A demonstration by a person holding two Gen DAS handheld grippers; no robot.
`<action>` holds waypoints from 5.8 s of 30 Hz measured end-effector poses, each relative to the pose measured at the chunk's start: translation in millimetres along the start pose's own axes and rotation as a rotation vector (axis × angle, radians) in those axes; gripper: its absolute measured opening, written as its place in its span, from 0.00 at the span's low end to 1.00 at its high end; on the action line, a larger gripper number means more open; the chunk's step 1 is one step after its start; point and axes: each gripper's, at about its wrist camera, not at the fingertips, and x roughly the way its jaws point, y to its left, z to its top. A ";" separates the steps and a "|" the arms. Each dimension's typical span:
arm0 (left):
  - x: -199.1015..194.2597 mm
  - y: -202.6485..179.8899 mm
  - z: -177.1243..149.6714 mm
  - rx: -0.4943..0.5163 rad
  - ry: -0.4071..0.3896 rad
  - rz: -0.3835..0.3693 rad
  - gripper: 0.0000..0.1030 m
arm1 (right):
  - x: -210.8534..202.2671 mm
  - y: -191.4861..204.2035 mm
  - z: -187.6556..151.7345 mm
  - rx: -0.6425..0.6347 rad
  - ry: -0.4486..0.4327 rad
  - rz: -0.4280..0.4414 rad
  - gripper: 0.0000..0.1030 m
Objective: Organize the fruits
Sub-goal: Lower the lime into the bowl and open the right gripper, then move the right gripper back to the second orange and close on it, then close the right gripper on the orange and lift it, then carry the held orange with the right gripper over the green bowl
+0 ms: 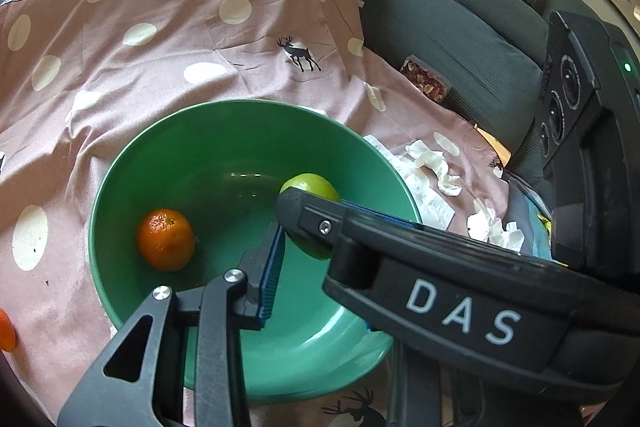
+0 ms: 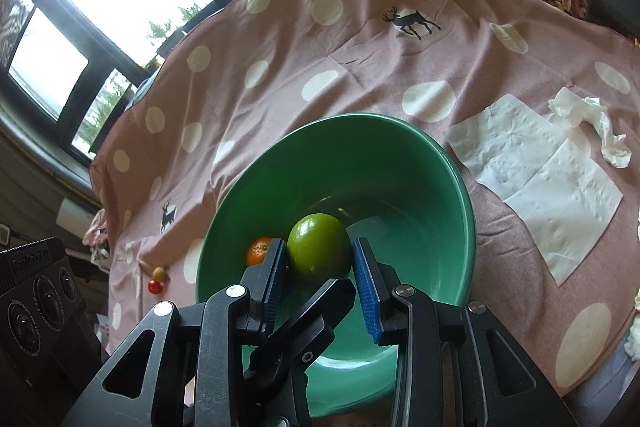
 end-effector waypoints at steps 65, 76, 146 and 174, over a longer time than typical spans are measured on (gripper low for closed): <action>-208.7 251.5 -137.2 -0.752 -0.193 0.702 0.75 | 153.5 222.3 -114.1 -0.461 0.333 0.179 0.47; -206.1 237.5 -128.2 -0.719 -0.218 0.632 0.75 | 134.8 212.2 -112.9 -0.467 0.367 0.157 0.41; -90.6 171.8 -103.0 -0.516 0.036 0.298 0.38 | 132.8 147.5 -86.7 -0.225 0.487 0.201 0.42; -156.6 112.6 -75.7 -0.350 -0.217 0.372 0.38 | 41.6 178.2 -73.0 -0.384 0.199 0.342 0.42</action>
